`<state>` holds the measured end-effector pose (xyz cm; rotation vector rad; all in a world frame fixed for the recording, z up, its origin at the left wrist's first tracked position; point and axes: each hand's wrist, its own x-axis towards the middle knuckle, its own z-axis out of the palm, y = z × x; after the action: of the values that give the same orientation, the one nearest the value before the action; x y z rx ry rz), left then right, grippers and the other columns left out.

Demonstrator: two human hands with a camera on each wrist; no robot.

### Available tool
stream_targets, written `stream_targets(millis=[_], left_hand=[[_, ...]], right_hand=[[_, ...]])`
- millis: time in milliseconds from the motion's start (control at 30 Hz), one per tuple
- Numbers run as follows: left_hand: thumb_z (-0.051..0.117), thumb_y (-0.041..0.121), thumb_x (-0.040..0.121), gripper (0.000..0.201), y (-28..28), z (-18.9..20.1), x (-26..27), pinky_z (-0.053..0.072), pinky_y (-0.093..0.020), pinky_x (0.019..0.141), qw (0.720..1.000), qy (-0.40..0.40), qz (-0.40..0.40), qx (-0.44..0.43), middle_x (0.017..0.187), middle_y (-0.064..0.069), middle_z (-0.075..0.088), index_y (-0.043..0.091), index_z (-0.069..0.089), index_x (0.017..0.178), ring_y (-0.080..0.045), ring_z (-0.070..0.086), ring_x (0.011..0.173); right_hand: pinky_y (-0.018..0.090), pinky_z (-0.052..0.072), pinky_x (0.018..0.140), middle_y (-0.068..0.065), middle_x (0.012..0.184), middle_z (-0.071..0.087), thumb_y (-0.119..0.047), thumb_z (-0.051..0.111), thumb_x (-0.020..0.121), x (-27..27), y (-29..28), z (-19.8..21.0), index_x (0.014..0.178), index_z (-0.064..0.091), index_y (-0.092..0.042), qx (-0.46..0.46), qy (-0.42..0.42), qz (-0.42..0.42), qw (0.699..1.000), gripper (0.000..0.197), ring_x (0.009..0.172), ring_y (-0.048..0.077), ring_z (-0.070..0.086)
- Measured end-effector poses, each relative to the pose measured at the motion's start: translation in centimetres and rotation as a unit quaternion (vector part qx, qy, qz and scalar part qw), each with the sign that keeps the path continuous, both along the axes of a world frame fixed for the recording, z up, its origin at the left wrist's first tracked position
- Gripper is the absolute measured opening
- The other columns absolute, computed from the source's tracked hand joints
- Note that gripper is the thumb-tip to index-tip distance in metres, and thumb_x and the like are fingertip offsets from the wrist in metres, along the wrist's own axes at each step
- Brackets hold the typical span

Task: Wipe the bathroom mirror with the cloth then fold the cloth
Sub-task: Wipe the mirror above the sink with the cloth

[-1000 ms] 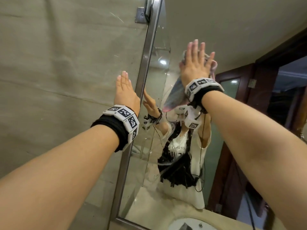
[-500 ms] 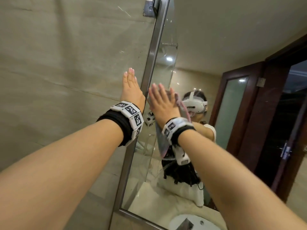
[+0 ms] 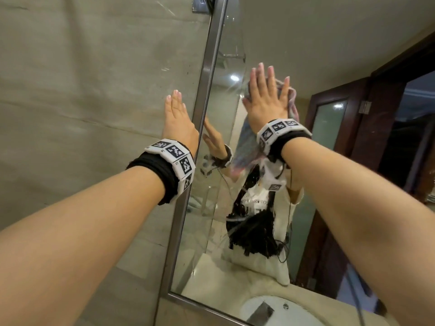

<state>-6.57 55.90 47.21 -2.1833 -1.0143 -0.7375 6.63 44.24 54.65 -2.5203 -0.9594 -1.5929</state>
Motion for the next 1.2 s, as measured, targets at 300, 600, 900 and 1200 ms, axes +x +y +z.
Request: stream_targets(millis=[300,600,900,1200], left_hand=[[0.019,0.018,0.099,0.056,-1.0,-0.6,-0.2,0.001,-0.049,0.116,0.996,-0.051,-0.068,-0.027,0.151,-0.034,0.001,-0.007,0.002,0.145,-0.043,-0.001,0.142],[0.022,0.015,0.098,0.058,-3.3,-5.9,1.4,0.000,-0.045,0.117,0.982,-0.030,-0.154,-0.110,0.153,-0.031,-0.002,-0.008,-0.003,0.145,-0.039,-0.002,0.144],[0.031,0.012,0.093,0.065,-2.0,-6.7,-0.5,0.002,-0.044,0.118,0.974,-0.070,-0.211,-0.029,0.153,-0.029,0.002,-0.005,-0.001,0.146,-0.038,0.001,0.144],[0.033,0.012,0.091,0.067,-2.8,-5.3,0.0,0.001,-0.043,0.119,0.960,-0.117,-0.242,-0.077,0.155,-0.025,0.002,-0.002,0.000,0.147,-0.036,-0.002,0.144]], right_hand=[[0.050,-0.016,0.110,0.004,0.158,-0.010,-0.039,0.020,0.100,1.5,-4.5,-6.5,0.149,-0.008,-0.013,-0.033,-0.029,-0.016,0.999,0.062,0.145,0.025,-0.011],[0.054,-0.009,0.111,0.010,0.156,0.017,-0.029,0.028,0.094,2.2,-6.4,-17.4,0.148,0.020,-0.011,-0.282,-0.062,0.022,0.957,0.058,0.145,0.031,0.009],[0.060,0.016,0.113,0.010,0.154,0.024,-0.029,0.048,0.089,3.4,-7.7,-8.5,0.147,0.022,-0.014,-0.387,-0.137,0.044,0.911,0.065,0.141,0.031,0.025],[0.056,-0.010,0.112,0.006,0.158,-0.014,-0.039,0.024,0.099,1.2,-3.5,2.7,0.149,-0.008,-0.011,-0.043,-0.006,-0.032,0.999,0.066,0.145,0.026,-0.013]])
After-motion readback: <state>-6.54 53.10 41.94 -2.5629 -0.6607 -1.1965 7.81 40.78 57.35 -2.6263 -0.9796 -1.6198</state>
